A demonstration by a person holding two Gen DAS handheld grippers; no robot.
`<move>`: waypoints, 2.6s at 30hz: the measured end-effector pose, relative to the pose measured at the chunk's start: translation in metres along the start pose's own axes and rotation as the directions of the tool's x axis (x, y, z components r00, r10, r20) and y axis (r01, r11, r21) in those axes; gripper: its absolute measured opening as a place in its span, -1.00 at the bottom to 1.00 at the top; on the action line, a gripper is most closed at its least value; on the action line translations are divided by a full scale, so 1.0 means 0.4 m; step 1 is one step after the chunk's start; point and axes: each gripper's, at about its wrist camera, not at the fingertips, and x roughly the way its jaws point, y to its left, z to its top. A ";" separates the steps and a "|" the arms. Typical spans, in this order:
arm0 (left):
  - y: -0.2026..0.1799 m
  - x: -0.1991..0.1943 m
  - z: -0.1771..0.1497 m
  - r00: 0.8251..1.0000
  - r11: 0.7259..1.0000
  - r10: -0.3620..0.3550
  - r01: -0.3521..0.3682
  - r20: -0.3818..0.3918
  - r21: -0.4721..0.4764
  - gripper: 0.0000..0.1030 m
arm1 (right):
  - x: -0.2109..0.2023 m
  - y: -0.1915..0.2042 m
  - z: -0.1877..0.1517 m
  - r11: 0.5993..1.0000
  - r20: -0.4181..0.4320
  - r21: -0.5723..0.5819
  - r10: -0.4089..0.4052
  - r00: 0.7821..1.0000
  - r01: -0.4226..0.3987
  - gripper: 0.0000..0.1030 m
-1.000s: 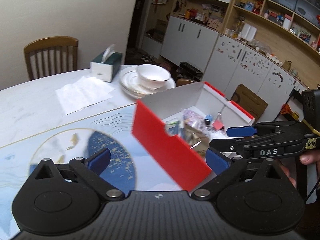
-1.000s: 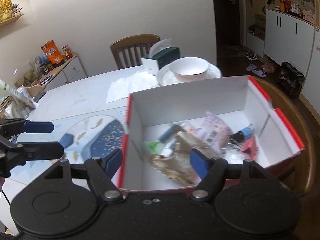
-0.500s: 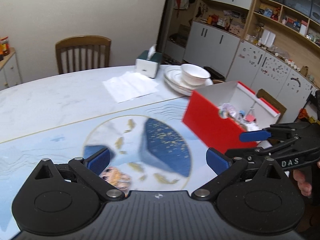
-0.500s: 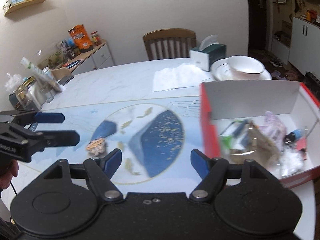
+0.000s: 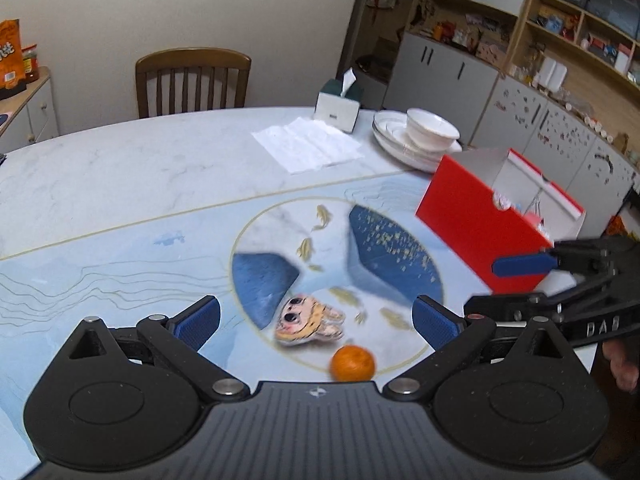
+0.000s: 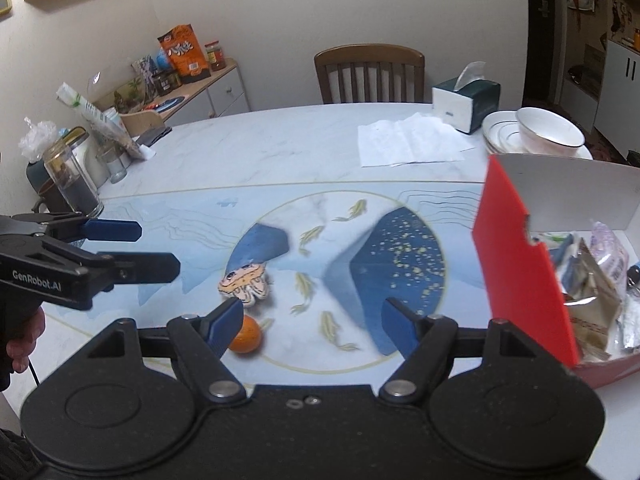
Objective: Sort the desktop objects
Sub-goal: 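Withdraw both tools from the box toward the cookie and tangerine, then grasp the orange tangerine with the left tool while the right tool grasps the cartoon cookie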
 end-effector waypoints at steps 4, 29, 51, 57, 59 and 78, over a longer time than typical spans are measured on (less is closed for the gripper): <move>0.012 0.018 -0.031 0.999 0.999 -0.031 0.032 -0.042 0.037 0.99 | 0.031 0.016 0.004 1.000 -0.018 -0.006 -0.010 1.000 0.010 0.47; -0.051 0.157 -0.132 0.993 0.979 -0.065 0.081 -0.094 0.187 0.97 | 0.276 0.125 0.062 0.987 -0.181 -0.154 0.024 0.983 -0.053 0.44; -0.052 0.188 -0.132 0.991 0.978 -0.078 0.097 -0.106 0.184 0.21 | 0.349 0.151 0.075 0.983 -0.237 -0.171 0.030 0.971 -0.072 0.04; -0.053 0.190 -0.124 0.991 0.977 -0.077 0.096 -0.109 0.190 -0.02 | 0.350 0.147 0.073 0.982 -0.245 -0.174 0.032 0.969 -0.077 -0.14; -0.052 0.190 -0.122 0.990 0.976 -0.089 0.110 -0.113 0.187 -0.16 | 0.349 0.147 0.072 0.981 -0.246 -0.178 0.028 0.969 -0.074 -0.14; -0.031 0.160 -0.131 0.990 0.992 -0.067 0.080 -0.121 0.103 -0.32 | 0.270 0.058 0.058 0.992 -0.205 -0.125 -0.036 0.978 0.010 -0.29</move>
